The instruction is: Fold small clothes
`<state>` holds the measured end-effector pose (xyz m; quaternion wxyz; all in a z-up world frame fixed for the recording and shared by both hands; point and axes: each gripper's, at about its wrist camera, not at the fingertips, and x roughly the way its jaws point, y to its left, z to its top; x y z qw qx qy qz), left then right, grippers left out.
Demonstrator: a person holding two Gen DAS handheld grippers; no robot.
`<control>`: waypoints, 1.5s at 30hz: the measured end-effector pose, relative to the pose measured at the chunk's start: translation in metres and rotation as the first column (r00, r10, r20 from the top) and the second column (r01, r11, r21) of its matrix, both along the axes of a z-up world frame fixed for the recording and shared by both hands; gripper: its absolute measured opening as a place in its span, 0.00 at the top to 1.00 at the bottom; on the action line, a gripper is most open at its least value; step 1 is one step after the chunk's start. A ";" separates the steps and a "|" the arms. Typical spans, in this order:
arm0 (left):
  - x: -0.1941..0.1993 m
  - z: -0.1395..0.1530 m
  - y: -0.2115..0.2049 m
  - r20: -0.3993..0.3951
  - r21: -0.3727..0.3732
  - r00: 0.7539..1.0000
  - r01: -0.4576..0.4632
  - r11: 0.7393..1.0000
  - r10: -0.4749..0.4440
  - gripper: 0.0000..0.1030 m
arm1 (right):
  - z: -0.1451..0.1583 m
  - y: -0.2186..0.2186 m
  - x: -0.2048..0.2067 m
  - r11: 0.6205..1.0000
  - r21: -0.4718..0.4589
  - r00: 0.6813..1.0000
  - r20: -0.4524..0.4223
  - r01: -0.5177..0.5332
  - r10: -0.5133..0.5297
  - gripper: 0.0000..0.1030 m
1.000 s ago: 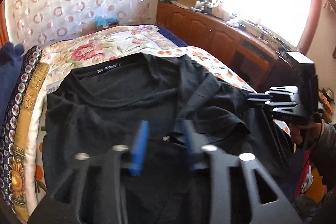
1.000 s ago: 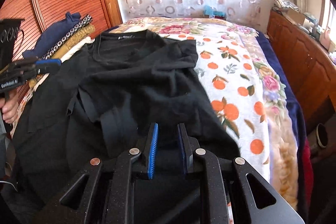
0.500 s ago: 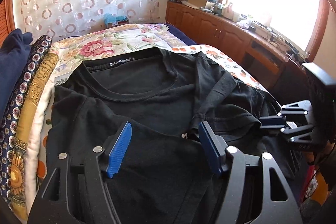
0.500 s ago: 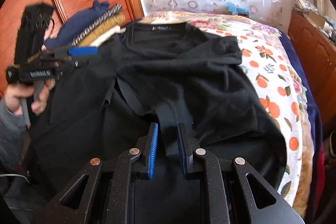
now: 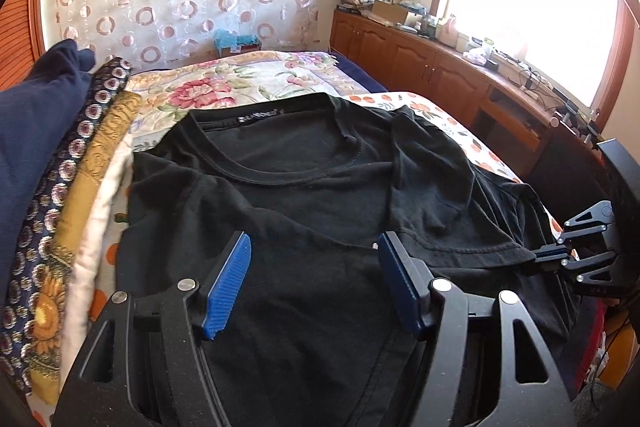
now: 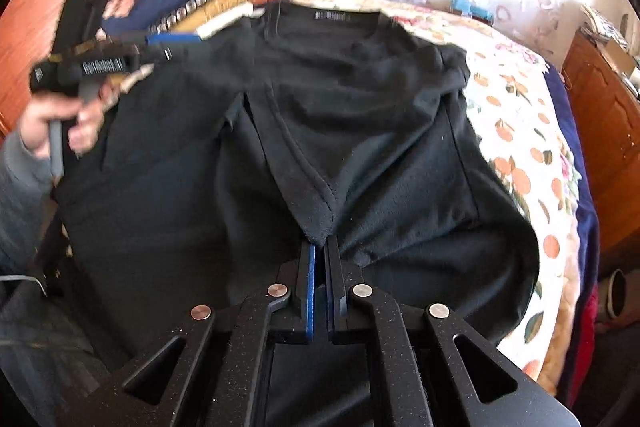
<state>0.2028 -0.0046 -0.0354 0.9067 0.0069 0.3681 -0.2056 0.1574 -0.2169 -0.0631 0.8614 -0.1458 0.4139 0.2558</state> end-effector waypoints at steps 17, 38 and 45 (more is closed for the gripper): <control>0.031 0.007 0.072 -0.013 0.084 0.995 -0.097 0.992 0.098 0.34 | 0.054 -0.011 0.066 0.995 0.069 0.981 0.178 0.067 -0.078 0.55; 0.097 -0.039 0.046 -0.164 0.179 0.981 -0.070 0.981 0.100 0.90 | 0.019 -0.003 0.177 0.986 0.101 0.988 0.053 0.136 -0.142 0.47; 0.084 0.004 0.067 -0.050 0.152 0.988 -0.138 0.979 0.147 0.95 | 0.016 -0.005 0.189 0.987 0.102 0.991 0.027 0.126 -0.129 0.47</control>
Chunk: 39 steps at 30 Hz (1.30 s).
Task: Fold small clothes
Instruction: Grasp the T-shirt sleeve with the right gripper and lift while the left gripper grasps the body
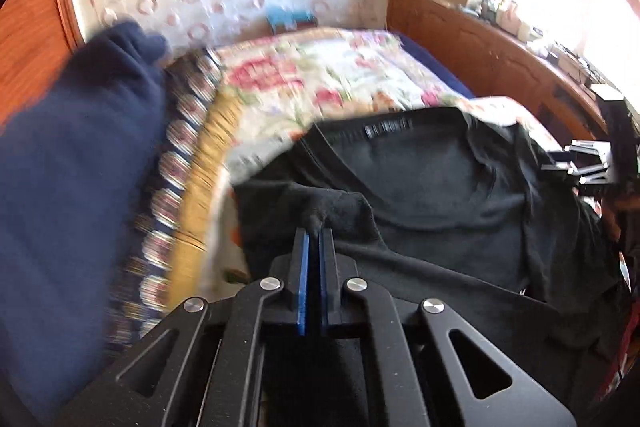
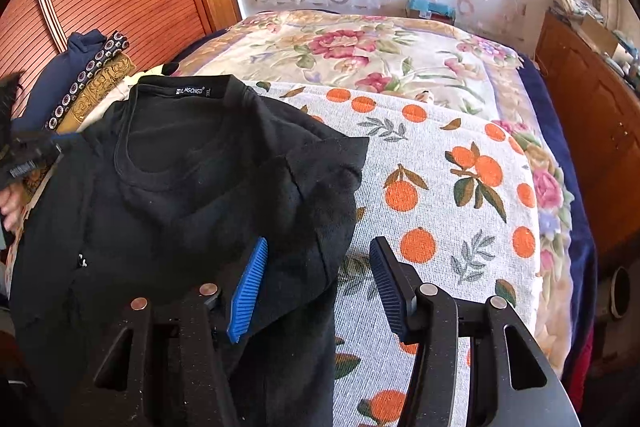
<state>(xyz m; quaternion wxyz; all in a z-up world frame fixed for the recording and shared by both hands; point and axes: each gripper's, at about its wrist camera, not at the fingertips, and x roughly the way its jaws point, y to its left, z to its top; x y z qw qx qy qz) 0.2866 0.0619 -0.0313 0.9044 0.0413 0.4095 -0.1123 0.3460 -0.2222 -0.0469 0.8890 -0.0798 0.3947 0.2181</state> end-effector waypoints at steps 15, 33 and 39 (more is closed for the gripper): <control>-0.009 0.018 0.010 0.044 -0.051 0.999 0.018 0.999 -0.015 0.95 | 0.006 0.012 0.004 0.999 0.000 0.999 -0.007 -0.041 0.041 0.92; -0.190 0.060 0.027 0.206 -0.118 0.975 0.111 0.987 -0.085 0.96 | 0.053 -0.023 -0.193 0.994 0.066 0.970 0.235 -0.083 0.065 0.94; -0.261 0.044 0.048 0.195 -0.159 0.981 0.059 0.985 -0.027 0.96 | 0.035 -0.039 -0.279 0.995 0.055 0.971 0.228 -0.081 0.067 0.94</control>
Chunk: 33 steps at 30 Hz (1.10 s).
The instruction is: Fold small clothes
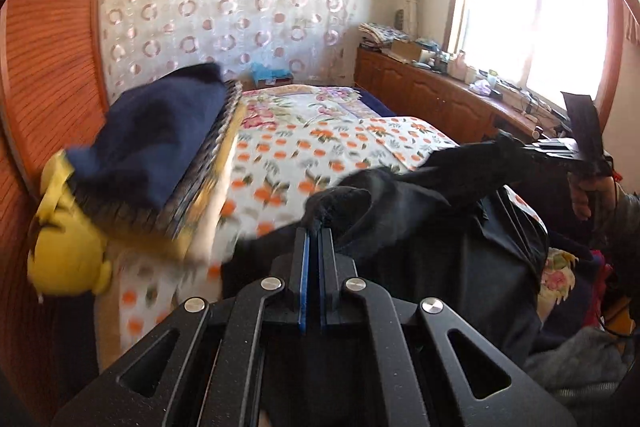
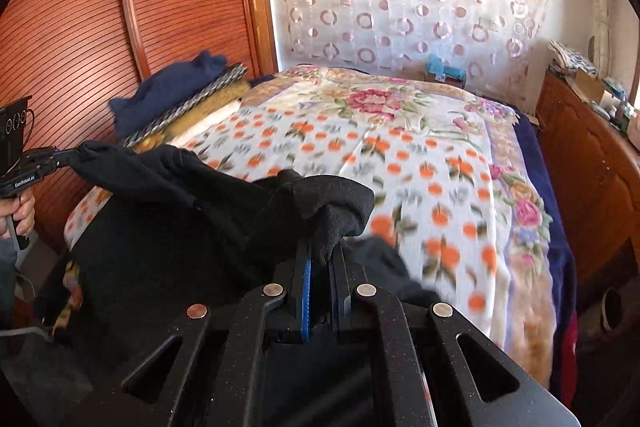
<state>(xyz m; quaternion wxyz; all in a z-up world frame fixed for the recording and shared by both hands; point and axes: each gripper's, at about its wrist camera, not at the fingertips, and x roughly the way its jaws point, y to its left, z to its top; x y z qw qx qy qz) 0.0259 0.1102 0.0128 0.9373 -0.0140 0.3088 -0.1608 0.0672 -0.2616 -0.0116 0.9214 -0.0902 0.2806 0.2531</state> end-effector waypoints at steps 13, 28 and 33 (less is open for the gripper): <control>-0.061 -0.043 0.020 -0.123 -0.043 0.991 -0.059 0.997 0.054 0.95 | -0.006 -0.027 -0.098 0.998 -0.057 0.994 -0.107 -0.007 0.001 0.94; -0.056 -0.037 0.030 -0.076 -0.022 0.991 -0.110 0.994 0.108 0.23 | -0.008 -0.017 -0.100 0.996 -0.084 0.988 -0.148 0.026 -0.038 0.86; -0.042 -0.037 0.028 -0.078 -0.021 0.991 -0.110 0.994 0.108 0.23 | 0.001 -0.023 -0.103 0.994 -0.091 0.991 -0.116 0.062 -0.072 0.73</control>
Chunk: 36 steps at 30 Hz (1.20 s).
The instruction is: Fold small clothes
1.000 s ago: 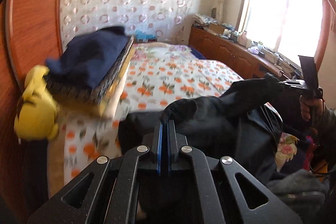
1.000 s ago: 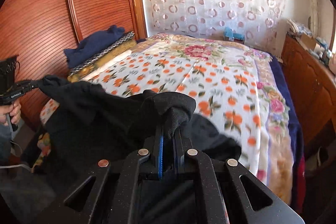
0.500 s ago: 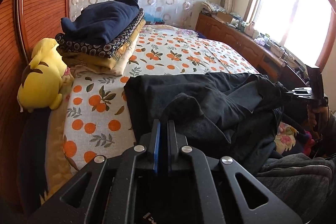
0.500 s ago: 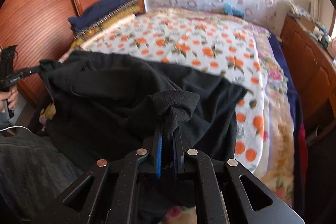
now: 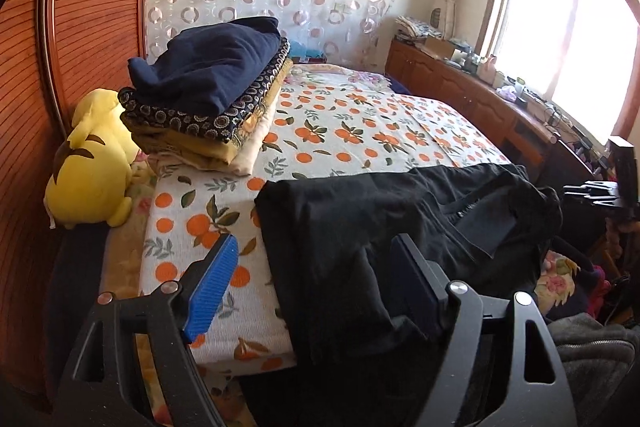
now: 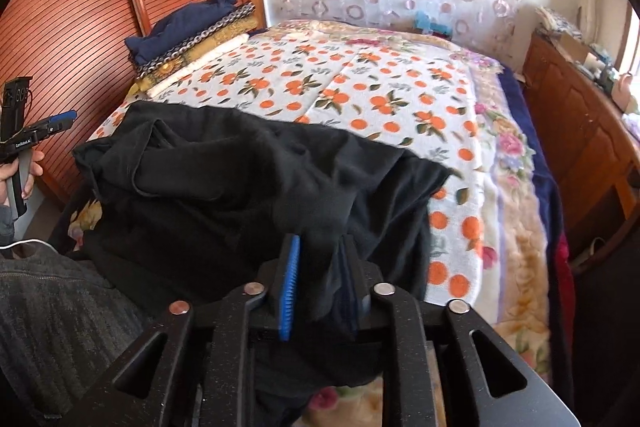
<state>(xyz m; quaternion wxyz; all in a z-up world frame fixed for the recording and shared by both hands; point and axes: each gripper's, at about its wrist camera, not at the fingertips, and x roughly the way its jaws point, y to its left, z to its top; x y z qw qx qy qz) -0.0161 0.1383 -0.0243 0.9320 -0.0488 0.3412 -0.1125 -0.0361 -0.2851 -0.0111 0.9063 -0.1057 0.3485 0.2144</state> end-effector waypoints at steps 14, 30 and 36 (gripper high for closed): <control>0.065 -0.018 -0.016 -0.026 0.053 1.000 -0.010 0.999 0.012 0.23 | 0.007 -0.008 0.031 0.997 0.021 0.993 0.079 0.081 -0.082 0.47; 0.119 -0.045 -0.019 -0.118 0.092 0.993 -0.017 0.996 0.027 0.23 | -0.047 -0.011 0.129 0.975 0.024 0.975 -0.034 0.219 -0.219 0.39; 0.123 -0.061 -0.012 -0.166 0.063 0.986 -0.015 0.998 0.025 0.23 | -0.055 -0.017 0.138 0.972 0.041 0.971 -0.074 0.230 -0.226 0.39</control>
